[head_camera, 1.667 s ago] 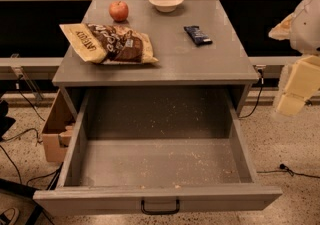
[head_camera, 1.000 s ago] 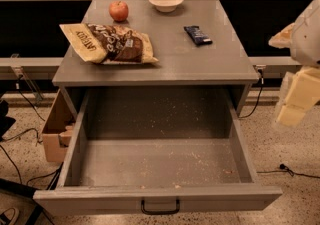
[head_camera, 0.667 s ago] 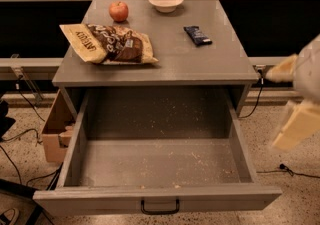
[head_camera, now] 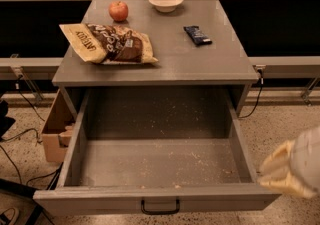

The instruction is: Close top drawer

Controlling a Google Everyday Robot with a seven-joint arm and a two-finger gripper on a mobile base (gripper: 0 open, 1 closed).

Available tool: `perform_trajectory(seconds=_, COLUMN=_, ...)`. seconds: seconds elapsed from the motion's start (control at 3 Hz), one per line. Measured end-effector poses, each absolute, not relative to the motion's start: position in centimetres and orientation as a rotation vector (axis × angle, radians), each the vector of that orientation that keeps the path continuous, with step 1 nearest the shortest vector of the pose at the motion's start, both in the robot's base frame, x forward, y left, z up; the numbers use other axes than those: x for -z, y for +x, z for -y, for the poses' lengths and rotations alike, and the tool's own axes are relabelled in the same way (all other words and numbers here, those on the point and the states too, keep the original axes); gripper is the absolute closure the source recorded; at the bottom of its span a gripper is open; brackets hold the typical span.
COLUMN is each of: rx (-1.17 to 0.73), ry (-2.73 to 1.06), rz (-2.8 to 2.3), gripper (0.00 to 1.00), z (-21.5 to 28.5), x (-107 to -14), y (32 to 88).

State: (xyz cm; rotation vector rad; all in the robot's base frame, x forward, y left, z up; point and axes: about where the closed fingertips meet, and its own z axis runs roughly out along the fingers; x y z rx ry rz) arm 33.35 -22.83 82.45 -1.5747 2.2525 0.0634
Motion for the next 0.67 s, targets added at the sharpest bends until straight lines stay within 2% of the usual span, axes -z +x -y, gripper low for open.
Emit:
perform_trajectory(seconds=0.33, rx=-0.181, ry=-1.520, rz=-2.373, gripper=0.95, z=23.98, x=-74.46, y=28.29)
perform_trajectory(seconds=0.67, rx=-0.176, ry=-1.527, rz=-2.367, gripper=1.00, z=23.85, x=-74.92, y=28.48)
